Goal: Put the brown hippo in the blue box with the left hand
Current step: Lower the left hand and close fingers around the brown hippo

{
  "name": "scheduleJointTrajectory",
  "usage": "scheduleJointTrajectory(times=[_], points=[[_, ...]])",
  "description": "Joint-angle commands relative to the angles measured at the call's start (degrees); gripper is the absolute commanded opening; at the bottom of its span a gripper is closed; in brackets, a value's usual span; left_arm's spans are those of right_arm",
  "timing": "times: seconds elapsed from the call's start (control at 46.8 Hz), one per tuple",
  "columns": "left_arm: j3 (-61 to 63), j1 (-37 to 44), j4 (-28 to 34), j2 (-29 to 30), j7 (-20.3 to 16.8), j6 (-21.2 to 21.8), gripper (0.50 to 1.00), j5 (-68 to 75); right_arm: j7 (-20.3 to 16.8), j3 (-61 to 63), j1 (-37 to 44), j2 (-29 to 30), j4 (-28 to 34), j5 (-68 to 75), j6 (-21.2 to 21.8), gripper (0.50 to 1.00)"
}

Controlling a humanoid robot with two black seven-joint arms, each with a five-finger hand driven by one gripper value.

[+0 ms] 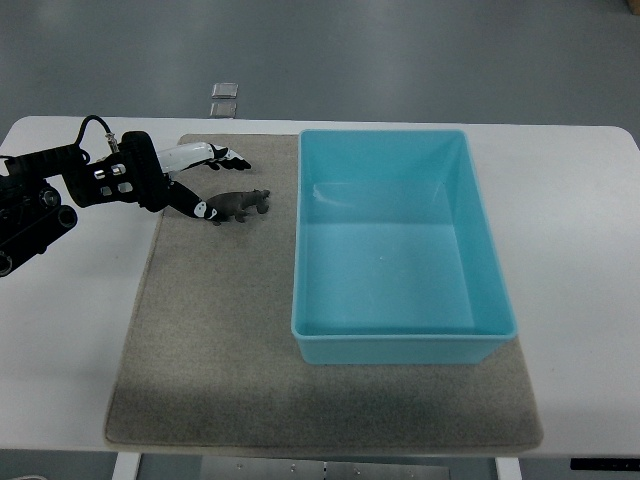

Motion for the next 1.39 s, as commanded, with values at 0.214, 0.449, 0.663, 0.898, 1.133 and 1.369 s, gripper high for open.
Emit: scheduleJointTrajectory(times=[0.214,0.449,0.663,0.898,1.133,1.369], points=[[1.0,0.0,0.2,-0.6,0.1,1.3,0.823,0.2,0.0,0.0,0.0,0.0,0.0,0.0,0.0,0.936],[1.8,0.0,0.3,-0.6,0.0,1.3,0.789,0.2,0.0,0.0,0.0,0.0,0.0,0.0,0.0,0.936],[1.8,-0.1,0.3,-0.7,0.1,1.3,0.771,0.3,0.0,0.0,0.0,0.0,0.0,0.0,0.0,0.936],[2.1,-0.1,0.3,-0.7,0.1,1.3,0.741,0.4,0.0,0.0,0.0,0.0,0.0,0.0,0.0,0.936],[2.2,-0.1,0.3,-0.7,0.1,1.3,0.731,0.5,0.0,0.0,0.0,0.0,0.0,0.0,0.0,0.936],[2.5,-0.1,0.3,-0.7,0.1,1.3,0.698,0.5,0.0,0.0,0.0,0.0,0.0,0.0,0.0,0.936]])
